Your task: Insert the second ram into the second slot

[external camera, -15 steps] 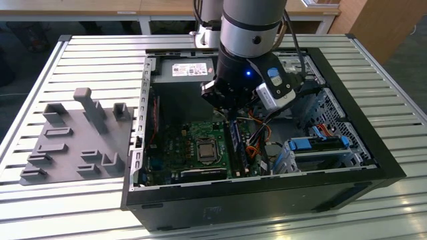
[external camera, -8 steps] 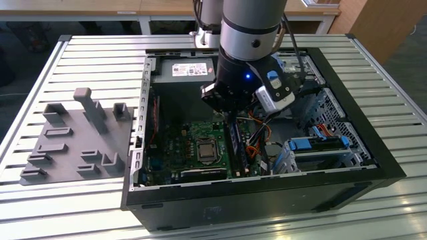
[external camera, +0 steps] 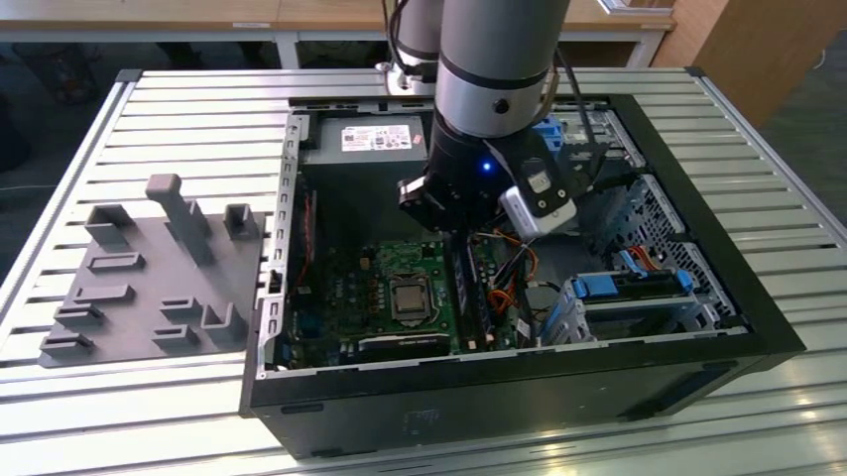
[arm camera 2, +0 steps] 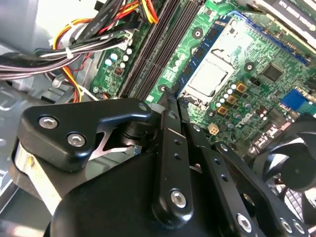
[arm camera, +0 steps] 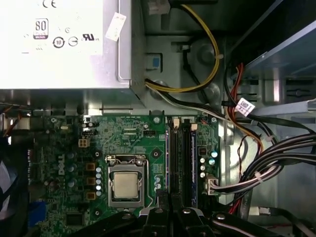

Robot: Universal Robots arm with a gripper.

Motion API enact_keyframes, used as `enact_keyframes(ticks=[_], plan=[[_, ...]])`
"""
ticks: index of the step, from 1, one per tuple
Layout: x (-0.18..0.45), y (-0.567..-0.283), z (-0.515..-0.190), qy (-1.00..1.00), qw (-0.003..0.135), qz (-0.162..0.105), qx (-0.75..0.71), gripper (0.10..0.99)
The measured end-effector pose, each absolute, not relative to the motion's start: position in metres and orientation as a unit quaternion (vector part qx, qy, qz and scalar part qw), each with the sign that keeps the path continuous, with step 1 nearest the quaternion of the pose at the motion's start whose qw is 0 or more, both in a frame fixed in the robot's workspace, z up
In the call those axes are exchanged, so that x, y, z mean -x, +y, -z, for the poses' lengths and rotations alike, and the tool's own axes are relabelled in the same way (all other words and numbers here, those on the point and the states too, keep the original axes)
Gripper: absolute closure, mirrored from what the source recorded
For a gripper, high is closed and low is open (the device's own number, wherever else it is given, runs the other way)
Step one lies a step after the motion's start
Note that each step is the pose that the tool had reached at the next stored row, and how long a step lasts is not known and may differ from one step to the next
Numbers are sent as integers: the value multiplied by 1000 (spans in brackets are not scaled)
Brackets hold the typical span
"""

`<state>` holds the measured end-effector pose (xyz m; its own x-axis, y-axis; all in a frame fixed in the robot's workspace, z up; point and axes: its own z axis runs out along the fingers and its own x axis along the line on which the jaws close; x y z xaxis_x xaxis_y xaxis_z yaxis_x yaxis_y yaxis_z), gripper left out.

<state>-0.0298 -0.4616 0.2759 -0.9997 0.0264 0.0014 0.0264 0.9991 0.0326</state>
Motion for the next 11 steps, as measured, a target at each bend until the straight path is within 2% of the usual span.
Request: enact_keyframes(ticks=[11], plan=[[27, -463, -260, -1000, 5, 16, 6, 953]])
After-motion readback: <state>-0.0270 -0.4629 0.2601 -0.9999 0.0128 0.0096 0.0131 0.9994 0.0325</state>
